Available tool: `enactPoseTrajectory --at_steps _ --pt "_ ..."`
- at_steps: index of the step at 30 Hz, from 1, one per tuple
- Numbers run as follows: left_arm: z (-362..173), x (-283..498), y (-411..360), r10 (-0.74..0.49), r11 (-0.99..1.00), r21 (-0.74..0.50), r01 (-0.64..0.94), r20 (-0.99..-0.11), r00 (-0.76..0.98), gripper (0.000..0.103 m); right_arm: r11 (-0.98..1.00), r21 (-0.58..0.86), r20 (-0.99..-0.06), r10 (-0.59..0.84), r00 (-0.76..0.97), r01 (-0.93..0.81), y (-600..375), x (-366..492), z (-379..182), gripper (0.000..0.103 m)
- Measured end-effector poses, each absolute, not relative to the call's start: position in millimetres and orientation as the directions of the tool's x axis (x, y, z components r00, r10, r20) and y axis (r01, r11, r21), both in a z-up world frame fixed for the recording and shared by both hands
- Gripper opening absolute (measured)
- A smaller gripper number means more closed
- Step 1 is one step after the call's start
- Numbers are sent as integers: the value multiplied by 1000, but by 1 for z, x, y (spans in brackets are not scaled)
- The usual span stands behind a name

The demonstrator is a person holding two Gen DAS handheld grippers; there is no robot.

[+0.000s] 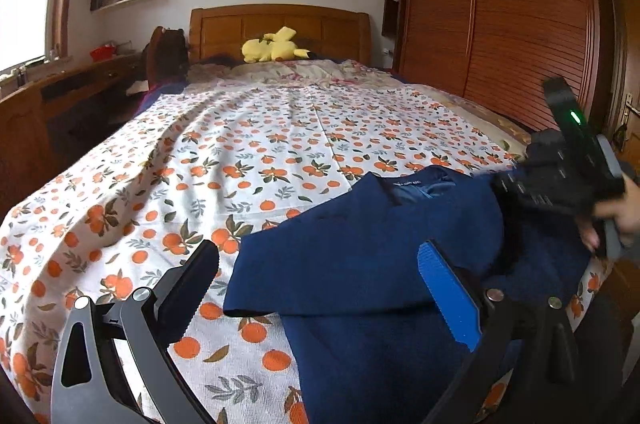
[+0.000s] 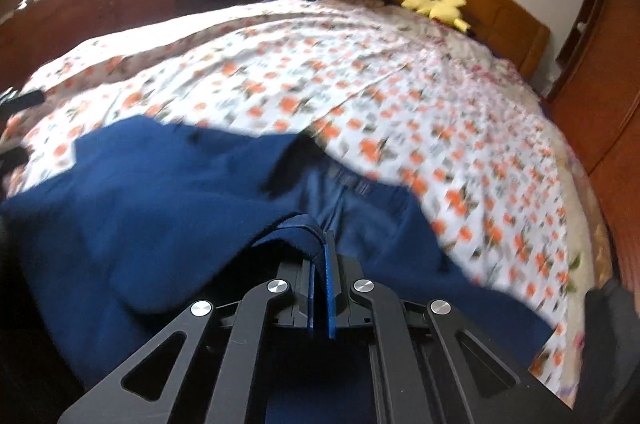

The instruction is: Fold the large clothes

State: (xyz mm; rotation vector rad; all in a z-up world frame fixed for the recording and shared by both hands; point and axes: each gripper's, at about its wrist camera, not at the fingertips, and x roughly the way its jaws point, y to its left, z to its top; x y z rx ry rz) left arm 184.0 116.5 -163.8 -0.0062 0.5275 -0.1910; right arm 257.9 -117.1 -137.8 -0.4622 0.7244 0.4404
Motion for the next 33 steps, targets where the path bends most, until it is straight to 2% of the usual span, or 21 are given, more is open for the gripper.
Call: enactPoseTrajectory --at_steps 8,17,23,24,27,33 --pt "-169 188 120 -178 983 -56 173 -509 842 100 820 -298 -680 178 712 -489 -100 329 -132 3" --pt "-171 194 127 -179 984 -74 164 -516 838 100 844 -273 -703 154 695 -462 -90 377 -151 3" --pt "-170 194 130 -179 984 -77 162 -512 840 100 879 -280 -711 82 699 -387 -99 392 -158 26" --pt "-170 194 130 -178 984 -77 162 -513 840 100 885 -280 -709 71 702 -372 -101 394 -157 33" --pt "-170 195 130 -175 984 -76 158 -514 840 100 897 -314 -663 26 748 -310 -108 396 -150 34" --pt "-162 191 126 -178 984 -77 161 -491 853 100 905 -250 -634 115 765 -344 -123 374 -123 40"
